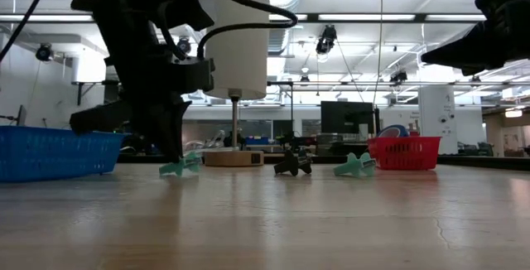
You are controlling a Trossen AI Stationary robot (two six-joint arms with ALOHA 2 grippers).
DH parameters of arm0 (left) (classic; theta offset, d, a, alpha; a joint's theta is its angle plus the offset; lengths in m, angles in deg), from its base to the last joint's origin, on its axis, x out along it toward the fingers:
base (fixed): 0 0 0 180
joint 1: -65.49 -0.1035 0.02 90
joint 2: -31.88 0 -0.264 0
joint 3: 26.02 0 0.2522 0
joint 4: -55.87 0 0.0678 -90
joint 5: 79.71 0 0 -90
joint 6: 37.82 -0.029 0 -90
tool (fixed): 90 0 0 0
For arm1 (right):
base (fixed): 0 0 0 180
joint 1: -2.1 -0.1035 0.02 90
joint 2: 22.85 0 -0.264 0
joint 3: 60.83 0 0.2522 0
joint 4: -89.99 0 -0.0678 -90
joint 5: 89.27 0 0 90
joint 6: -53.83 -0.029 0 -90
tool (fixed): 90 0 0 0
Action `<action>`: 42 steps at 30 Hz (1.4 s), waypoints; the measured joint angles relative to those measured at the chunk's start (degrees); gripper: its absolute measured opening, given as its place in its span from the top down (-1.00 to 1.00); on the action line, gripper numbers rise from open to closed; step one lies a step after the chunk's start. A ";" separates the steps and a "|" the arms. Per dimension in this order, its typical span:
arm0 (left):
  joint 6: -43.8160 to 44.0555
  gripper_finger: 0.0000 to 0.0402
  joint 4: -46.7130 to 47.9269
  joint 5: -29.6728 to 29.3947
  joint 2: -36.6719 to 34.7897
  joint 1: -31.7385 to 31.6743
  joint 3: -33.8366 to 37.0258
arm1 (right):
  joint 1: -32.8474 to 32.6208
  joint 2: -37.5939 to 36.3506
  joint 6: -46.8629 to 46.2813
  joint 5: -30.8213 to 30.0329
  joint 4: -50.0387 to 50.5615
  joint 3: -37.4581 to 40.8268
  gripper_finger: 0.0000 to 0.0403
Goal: Pick and place Stapler, Stapler remover, tape
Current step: Put the left light blue staple remover into the blue bin
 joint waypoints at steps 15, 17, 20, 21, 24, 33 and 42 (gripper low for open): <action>28.50 0.99 39.90 -1.19 -1.46 3.35 -13.22 | 0.00 0.00 0.01 0.00 0.00 0.00 0.96; 32.51 0.99 42.88 -1.54 -2.67 4.39 -13.08 | 0.02 0.00 0.09 -0.01 -0.01 0.00 0.96; 38.34 0.99 46.22 -1.66 -4.79 5.87 -12.11 | 0.00 0.00 0.00 -0.02 0.00 0.00 0.96; 40.09 0.99 47.06 -1.68 -5.52 6.42 -11.75 | 0.01 0.00 0.09 -0.02 0.00 0.00 0.96; 44.78 0.99 48.03 -0.88 -7.93 7.42 -10.06 | 0.02 0.00 0.00 -0.02 -0.03 0.00 0.96; 49.48 0.96 37.47 6.60 -13.55 7.54 1.43 | 0.01 0.02 -0.02 -0.02 -0.01 0.00 0.96; 51.10 0.96 34.54 6.66 -13.73 7.50 8.33 | 0.00 0.02 0.00 -0.02 0.00 0.00 0.96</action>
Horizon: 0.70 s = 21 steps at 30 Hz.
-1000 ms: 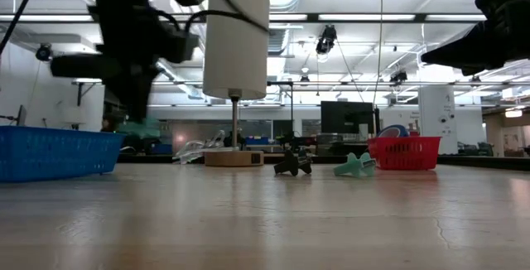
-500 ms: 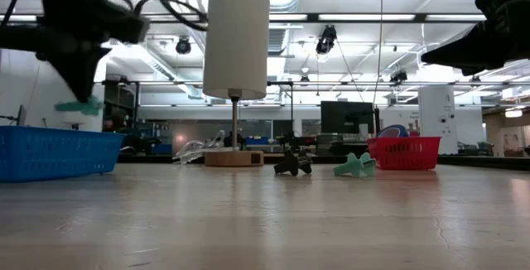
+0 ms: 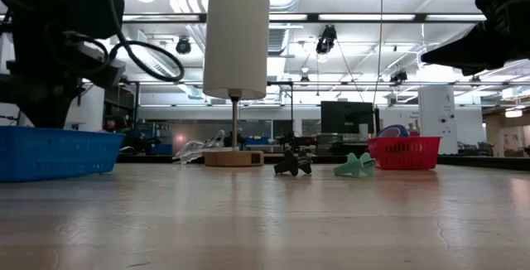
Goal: Pick and place Stapler, Stapler remover, tape
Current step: Put the left light blue staple remover into the blue bin, then put the black staple remover into the blue bin
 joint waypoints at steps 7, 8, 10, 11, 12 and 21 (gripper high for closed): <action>2.45 0.85 -0.60 -0.45 0.00 -0.28 0.92 | 0.00 0.00 0.08 0.02 0.00 0.00 0.96; 3.33 0.81 -0.65 -0.66 0.00 -0.31 0.92 | 0.00 0.00 0.08 0.02 0.00 0.00 0.96; 4.20 0.70 -0.58 -0.76 0.00 -0.37 0.91 | 0.00 0.00 0.00 0.02 0.00 0.00 0.96; 4.19 0.65 -0.30 -0.76 0.00 -0.37 0.75 | 0.00 0.00 0.07 0.02 0.00 0.00 0.96; 3.76 0.59 0.07 -0.75 0.00 -0.37 0.46 | 0.01 0.00 0.08 0.00 0.00 0.00 0.96; -2.60 0.35 1.50 -9.77 -0.07 -0.76 -10.99 | 0.00 0.00 0.08 0.02 0.00 0.00 0.96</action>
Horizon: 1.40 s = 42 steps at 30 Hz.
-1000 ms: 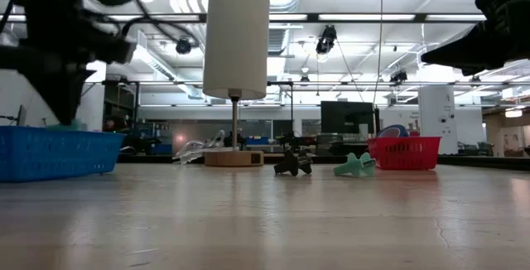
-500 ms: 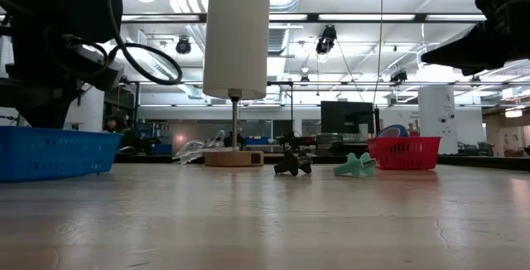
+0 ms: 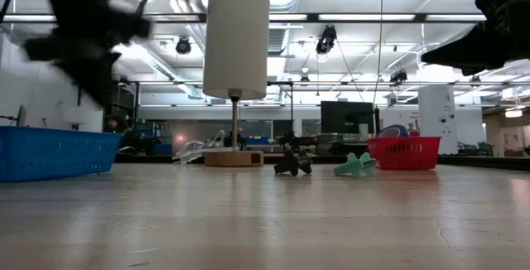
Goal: Pick and place Stapler, Stapler remover, tape
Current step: Put the black staple remover into the blue bin
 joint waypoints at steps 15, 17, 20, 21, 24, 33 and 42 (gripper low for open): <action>-46.89 0.52 -57.07 1.32 2.30 -5.85 -1.91 | 0.01 -0.01 -0.01 -0.01 -0.03 0.07 0.96; -48.31 0.53 -58.30 2.66 3.49 -7.60 -1.92 | 0.00 -0.02 -0.08 -0.02 0.00 0.09 0.96; -50.62 0.51 -59.46 3.52 5.90 -10.07 -1.99 | 0.00 -0.02 -0.03 -0.02 -0.02 0.09 0.96; -50.79 0.50 -60.10 3.54 6.91 -10.74 -1.99 | 0.02 -0.02 -0.09 -0.02 -0.02 0.09 0.96; -51.78 0.41 -61.41 4.90 9.78 -12.30 -2.03 | 0.01 -0.02 0.00 -0.01 -0.01 0.09 0.96; -56.96 0.15 -67.09 11.44 17.54 -14.73 -3.01 | 0.00 -0.02 0.00 -0.01 -0.02 0.09 0.96; -57.38 0.23 -69.34 15.10 24.06 -16.38 -5.17 | 0.00 0.00 0.01 -0.02 0.00 0.09 0.96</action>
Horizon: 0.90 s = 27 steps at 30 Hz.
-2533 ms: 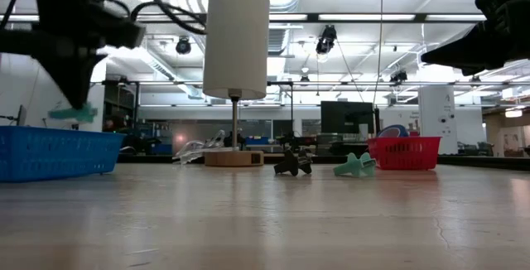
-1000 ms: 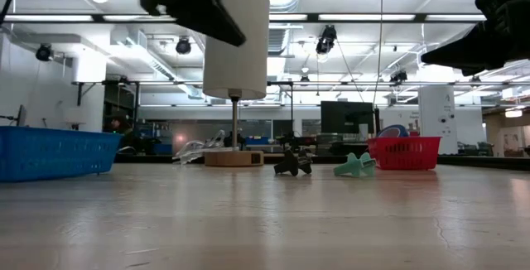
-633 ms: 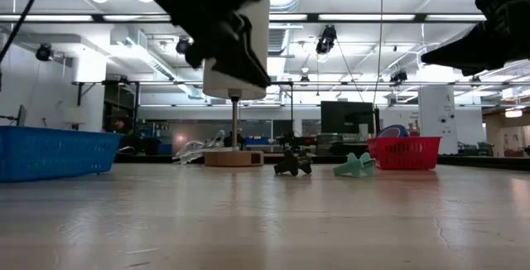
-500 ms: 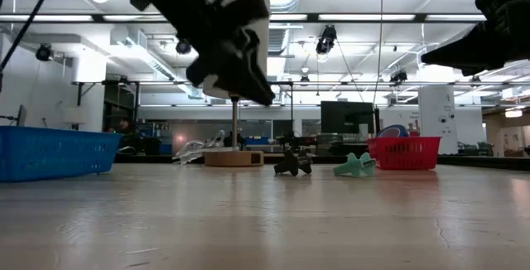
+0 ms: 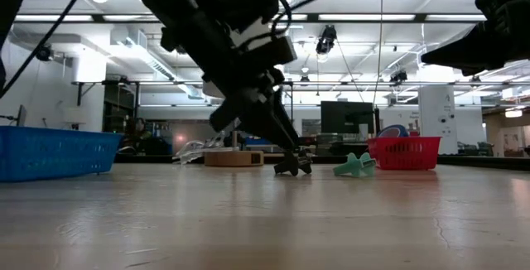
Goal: Pick and place Stapler, Stapler remover, tape
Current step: Put the black staple remover into the blue bin
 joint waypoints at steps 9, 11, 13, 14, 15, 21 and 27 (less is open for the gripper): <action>0.03 0.31 -0.09 0.57 1.20 -1.13 -0.77 | 0.02 -0.02 -0.01 0.00 0.00 0.00 0.96; 0.04 0.33 -0.27 1.31 1.20 -1.31 -0.80 | 0.01 -0.02 -0.07 0.01 0.02 0.00 0.96; 0.24 0.35 -0.51 3.42 1.20 -1.65 -0.77 | 0.01 -0.02 -0.01 0.00 0.01 0.00 0.96; 0.49 0.36 -0.43 3.91 1.20 -1.82 -0.66 | 0.00 0.00 -0.01 0.01 0.02 0.00 0.96; 0.84 0.37 -0.20 3.95 1.20 -1.92 -0.59 | 0.00 0.00 -0.08 0.01 0.00 0.00 0.96; 1.78 0.45 -0.26 5.50 1.20 -2.71 -0.55 | 0.00 0.00 -0.07 0.00 0.00 0.00 0.96; 2.11 0.51 -0.47 5.84 1.20 -2.96 0.30 | 0.02 0.00 -0.01 0.00 0.00 0.00 0.96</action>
